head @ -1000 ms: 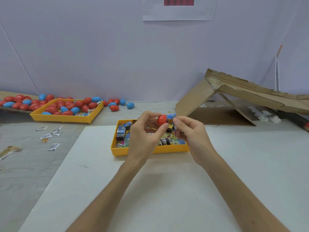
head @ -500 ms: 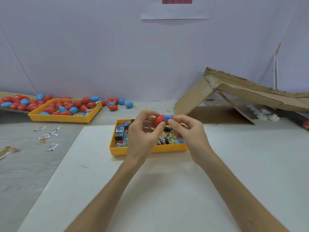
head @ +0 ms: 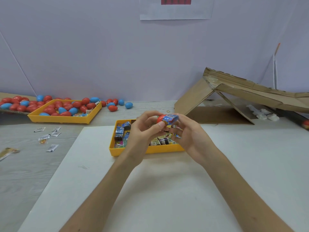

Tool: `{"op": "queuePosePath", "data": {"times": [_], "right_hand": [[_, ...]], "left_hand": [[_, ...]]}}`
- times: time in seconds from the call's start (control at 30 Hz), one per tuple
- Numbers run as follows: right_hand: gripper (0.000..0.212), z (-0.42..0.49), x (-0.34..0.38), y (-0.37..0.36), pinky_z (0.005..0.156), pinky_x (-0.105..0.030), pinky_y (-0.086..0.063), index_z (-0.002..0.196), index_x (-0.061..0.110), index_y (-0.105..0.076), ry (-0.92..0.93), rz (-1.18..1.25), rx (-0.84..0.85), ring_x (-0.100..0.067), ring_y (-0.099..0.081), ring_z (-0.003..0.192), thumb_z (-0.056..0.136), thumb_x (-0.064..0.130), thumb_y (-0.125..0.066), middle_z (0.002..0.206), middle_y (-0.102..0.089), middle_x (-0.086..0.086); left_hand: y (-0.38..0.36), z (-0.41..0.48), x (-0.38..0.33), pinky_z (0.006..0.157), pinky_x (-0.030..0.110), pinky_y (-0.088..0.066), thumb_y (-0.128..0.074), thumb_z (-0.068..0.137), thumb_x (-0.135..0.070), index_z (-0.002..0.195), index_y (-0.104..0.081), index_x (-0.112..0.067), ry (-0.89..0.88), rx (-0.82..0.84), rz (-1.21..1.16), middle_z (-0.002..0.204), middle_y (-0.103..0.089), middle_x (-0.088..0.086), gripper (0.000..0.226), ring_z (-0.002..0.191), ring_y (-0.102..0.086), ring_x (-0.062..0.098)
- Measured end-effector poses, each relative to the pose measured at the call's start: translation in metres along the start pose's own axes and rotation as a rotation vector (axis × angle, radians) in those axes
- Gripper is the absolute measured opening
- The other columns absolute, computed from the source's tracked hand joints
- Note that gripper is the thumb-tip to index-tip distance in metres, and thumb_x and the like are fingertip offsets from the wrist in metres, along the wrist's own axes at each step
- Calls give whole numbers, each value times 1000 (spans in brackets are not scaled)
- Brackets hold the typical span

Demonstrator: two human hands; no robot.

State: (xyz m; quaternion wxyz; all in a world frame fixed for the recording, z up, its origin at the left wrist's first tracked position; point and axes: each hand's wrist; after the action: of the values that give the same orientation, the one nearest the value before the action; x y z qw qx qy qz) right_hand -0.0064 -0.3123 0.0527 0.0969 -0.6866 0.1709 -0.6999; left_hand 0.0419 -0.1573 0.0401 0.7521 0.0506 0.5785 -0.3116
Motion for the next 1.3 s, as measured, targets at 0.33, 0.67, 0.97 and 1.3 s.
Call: {"op": "queuePosePath", "data": {"times": [0.33, 0.67, 0.97, 1.3], "right_hand": [[26, -4, -1, 2, 67, -23, -50, 104, 15, -70, -110, 152, 171, -10, -58, 74, 94, 35, -57, 83, -68, 2], [38, -3, -8, -2, 73, -23, -49, 119, 11, -64, -69, 168, 186, -11, -58, 79, 88, 34, -60, 98, -64, -2], [22, -2, -9, -3, 68, -25, -47, 111, 9, -72, 307, -259, -68, -18, -59, 87, 102, 14, -53, 96, -70, -7], [25, -4, -13, -8, 68, -19, -48, 97, 19, -75, 383, -327, -105, -15, -60, 80, 82, 38, -71, 91, -76, -4]], "left_hand": [[0, -3, -5, 80, 28, -57, -62, 90, -12, 107, -71, -20, 111, 143, -155, 105, -72, 11, 21, 90, -70, 23], [-5, -6, -3, 82, 29, -59, -60, 90, -12, 104, -74, -22, 170, 131, -277, 101, -72, 14, 22, 89, -73, 24], [-2, -3, 1, 93, 34, -56, -57, 95, -21, 133, -54, -10, 211, 104, -363, 117, -71, 13, 39, 112, -69, 27], [-3, -4, 7, 103, 39, -53, -55, 100, -24, 132, -58, -13, 218, 98, -348, 128, -64, 19, 34, 127, -59, 35]]}}
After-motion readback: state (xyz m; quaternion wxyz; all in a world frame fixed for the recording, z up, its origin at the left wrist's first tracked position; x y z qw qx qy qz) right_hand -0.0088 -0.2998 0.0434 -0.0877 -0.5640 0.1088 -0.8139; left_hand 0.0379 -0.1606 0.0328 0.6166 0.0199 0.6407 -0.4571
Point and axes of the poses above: each hand's wrist, its own z-axis towards the middle knuckle, its own y-axis out of the back of the hand, x = y × z
